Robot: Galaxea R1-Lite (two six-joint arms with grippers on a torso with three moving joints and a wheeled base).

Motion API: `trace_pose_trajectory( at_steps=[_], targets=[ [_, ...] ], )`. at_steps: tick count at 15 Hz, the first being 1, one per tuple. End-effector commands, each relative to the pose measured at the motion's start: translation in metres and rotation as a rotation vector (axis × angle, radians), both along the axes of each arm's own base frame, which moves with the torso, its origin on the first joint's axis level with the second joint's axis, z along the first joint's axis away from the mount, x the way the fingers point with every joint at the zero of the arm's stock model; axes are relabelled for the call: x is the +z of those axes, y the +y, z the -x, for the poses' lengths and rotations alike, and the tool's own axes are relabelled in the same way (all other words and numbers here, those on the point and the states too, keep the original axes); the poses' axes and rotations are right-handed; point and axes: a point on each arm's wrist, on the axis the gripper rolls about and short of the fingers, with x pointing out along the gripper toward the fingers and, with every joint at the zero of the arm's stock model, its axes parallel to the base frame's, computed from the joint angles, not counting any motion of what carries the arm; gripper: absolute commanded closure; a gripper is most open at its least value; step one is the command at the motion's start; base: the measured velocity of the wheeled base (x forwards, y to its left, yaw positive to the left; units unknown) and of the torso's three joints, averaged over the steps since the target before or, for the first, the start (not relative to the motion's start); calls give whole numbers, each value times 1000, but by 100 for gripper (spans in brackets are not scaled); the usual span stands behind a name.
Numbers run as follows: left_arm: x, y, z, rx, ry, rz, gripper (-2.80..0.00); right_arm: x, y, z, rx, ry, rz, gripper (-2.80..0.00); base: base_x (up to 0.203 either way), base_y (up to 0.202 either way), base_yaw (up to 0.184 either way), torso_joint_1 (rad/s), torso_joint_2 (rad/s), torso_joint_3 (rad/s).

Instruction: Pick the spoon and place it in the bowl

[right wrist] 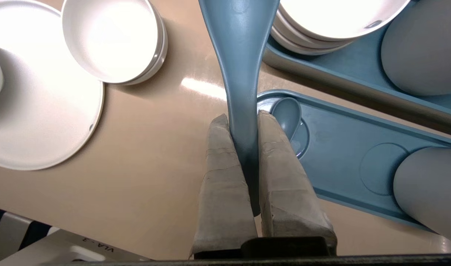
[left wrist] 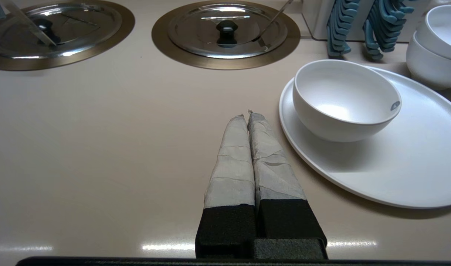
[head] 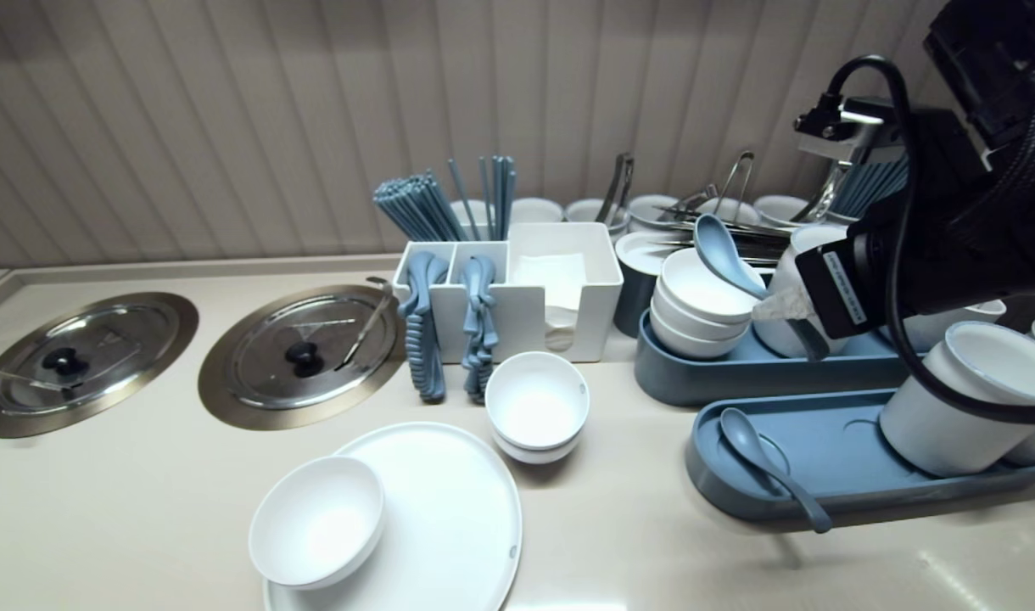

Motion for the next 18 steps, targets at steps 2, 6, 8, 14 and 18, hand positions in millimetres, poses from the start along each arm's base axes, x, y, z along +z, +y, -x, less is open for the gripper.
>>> trace_pose_trajectory(
  at_steps=[2, 6, 8, 14, 18],
  targets=[
    [-2, 0, -1, -1, 7, -1, 0, -11, 7, -7, 10, 41, 25, 0, 0, 0, 0, 0, 0, 0],
    [-2, 0, -1, -1, 8, 1, 0, -19, 15, -8, 25, 67, 36, 0, 0, 0, 0, 0, 0, 0],
    [-2, 0, -1, -1, 8, 1, 0, -21, 16, -10, 26, 73, 42, 0, 0, 0, 0, 0, 0, 0],
    [-2, 0, -1, -1, 5, -1, 0, -31, 23, -19, 24, 104, 55, 0, -17, 0, 0, 0, 2, 0],
    [-2, 0, -1, -1, 6, -4, 0, -29, 22, -17, 23, 99, 53, 0, -98, 0, 0, -10, 0, 4]
  ],
)
